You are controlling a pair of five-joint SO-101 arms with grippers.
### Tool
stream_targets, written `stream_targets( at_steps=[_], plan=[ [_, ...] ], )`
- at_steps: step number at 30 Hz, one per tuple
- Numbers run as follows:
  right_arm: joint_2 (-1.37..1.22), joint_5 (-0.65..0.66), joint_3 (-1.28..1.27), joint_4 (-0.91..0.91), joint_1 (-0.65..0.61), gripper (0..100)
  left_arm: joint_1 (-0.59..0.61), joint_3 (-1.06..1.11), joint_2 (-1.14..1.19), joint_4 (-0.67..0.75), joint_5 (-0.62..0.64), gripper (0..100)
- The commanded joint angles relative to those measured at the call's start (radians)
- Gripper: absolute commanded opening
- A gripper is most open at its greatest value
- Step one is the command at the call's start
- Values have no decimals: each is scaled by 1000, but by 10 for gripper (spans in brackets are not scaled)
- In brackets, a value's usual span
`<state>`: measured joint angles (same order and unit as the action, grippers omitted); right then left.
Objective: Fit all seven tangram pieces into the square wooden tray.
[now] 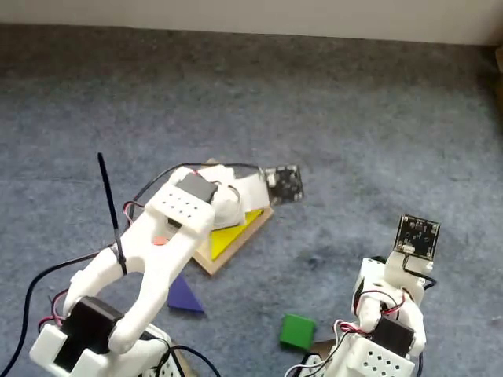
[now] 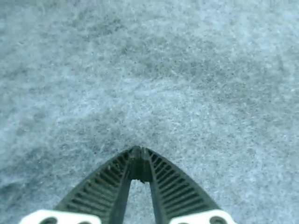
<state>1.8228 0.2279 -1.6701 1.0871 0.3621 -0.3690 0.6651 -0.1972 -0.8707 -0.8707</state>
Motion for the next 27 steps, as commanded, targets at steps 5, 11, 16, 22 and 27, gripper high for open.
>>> stream_targets(
  at_steps=[5, 11, 16, 22, 27],
  plan=[
    [13, -8, -79, -22, 10, 6, 68, 189, -50, 388, -219, 5],
    [13, -8, -79, -22, 8, 6, 96, 280, -50, 557, -213, 72],
    [13, -8, -79, -22, 8, 6, 163, 280, -50, 559, -210, 195],
    [13, -8, -79, -22, 8, 6, 214, 288, -50, 555, -212, 200],
    [13, -8, -79, -22, 8, 6, 257, 292, -127, 555, -212, 196]
  ],
)
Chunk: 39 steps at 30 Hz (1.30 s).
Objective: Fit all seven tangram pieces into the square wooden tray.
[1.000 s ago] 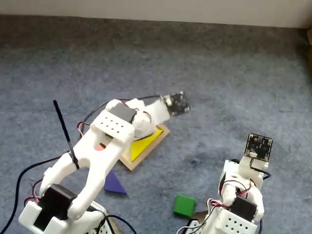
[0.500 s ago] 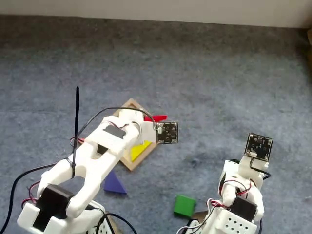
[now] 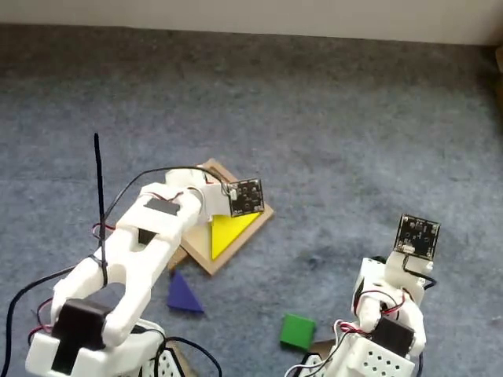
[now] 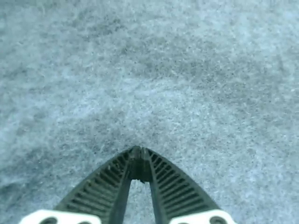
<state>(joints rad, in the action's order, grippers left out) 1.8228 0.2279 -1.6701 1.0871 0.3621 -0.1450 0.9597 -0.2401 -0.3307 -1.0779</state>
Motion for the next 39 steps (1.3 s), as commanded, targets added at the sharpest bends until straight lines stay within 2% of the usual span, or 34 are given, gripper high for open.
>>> stream_targets(
  at_steps=[1, 11, 14, 19, 23, 26, 29, 31, 35, 39],
  plan=[
    [13, -8, -79, -22, 8, 6, 44, -1, -108, 15, -3, 196],
    [13, -8, -79, -22, 8, 6, 81, 111, -188, 18, -2, 196],
    [13, -8, -79, -22, 8, 6, 74, 117, -188, 20, 103, 196],
    [13, -8, -79, -22, 8, 6, 77, 159, -185, 173, 253, 196],
    [13, -8, -79, -22, 8, 6, 71, 225, -185, 270, 269, 199],
    [13, -8, -79, -22, 8, 6, 64, 240, -182, 287, 270, 197],
    [13, -8, -79, -22, 8, 6, 56, 236, -124, 301, 270, 196],
    [13, -8, -79, -22, 8, 6, 56, 226, -61, 359, 273, 196],
    [13, -8, -79, -22, 8, 6, 64, 159, 82, 465, 374, 199],
    [13, -8, -79, -22, 8, 6, 65, 74, 177, 485, 413, 197]
  ],
)
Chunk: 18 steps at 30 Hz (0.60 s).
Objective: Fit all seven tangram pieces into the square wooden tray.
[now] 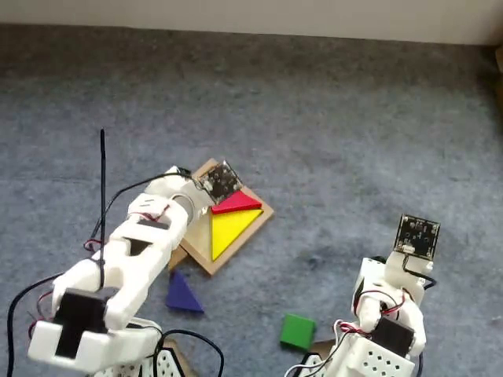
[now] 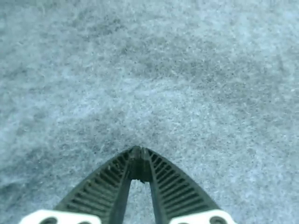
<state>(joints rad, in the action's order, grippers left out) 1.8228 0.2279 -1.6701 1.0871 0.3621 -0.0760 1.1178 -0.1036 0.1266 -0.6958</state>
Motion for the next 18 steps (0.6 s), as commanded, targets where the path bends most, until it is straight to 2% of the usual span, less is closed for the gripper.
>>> stream_targets(
  at_steps=[1, 13, 18],
  plan=[
    [13, -8, -79, -22, 8, 6, -4, -102, 51, 26, 32, 197],
    [13, -8, -79, -22, 8, 6, -10, -147, 59, 25, 34, 196],
    [13, -8, -79, -22, 8, 6, -16, -93, -82, -54, 37, 196]
  ],
)
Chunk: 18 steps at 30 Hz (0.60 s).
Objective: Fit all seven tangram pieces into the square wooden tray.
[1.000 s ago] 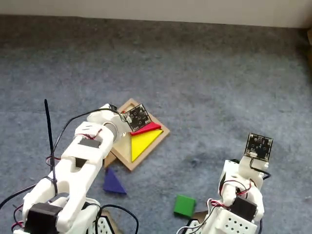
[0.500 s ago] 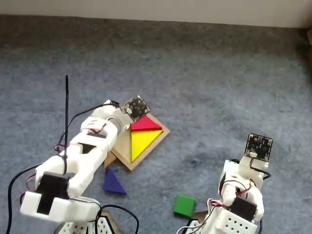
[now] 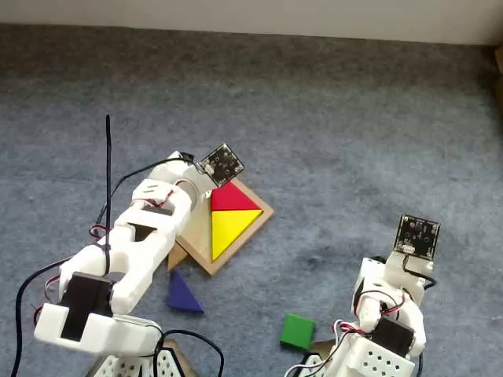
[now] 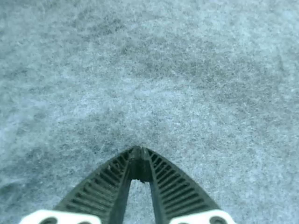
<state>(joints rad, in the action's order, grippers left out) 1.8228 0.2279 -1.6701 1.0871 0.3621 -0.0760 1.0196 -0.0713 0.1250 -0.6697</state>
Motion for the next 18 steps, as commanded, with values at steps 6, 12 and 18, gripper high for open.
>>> stream_targets(
  at_steps=[6, 12, 18],
  plan=[
    [13, -8, -79, -22, 10, 6, -117, 77, -472, -407, 15, 199],
    [13, -8, -79, -22, 12, 6, -302, 39, -751, -868, 158, 271],
    [13, -8, -79, -22, 13, 6, -512, -19, -745, -1096, 256, 325]
  ],
)
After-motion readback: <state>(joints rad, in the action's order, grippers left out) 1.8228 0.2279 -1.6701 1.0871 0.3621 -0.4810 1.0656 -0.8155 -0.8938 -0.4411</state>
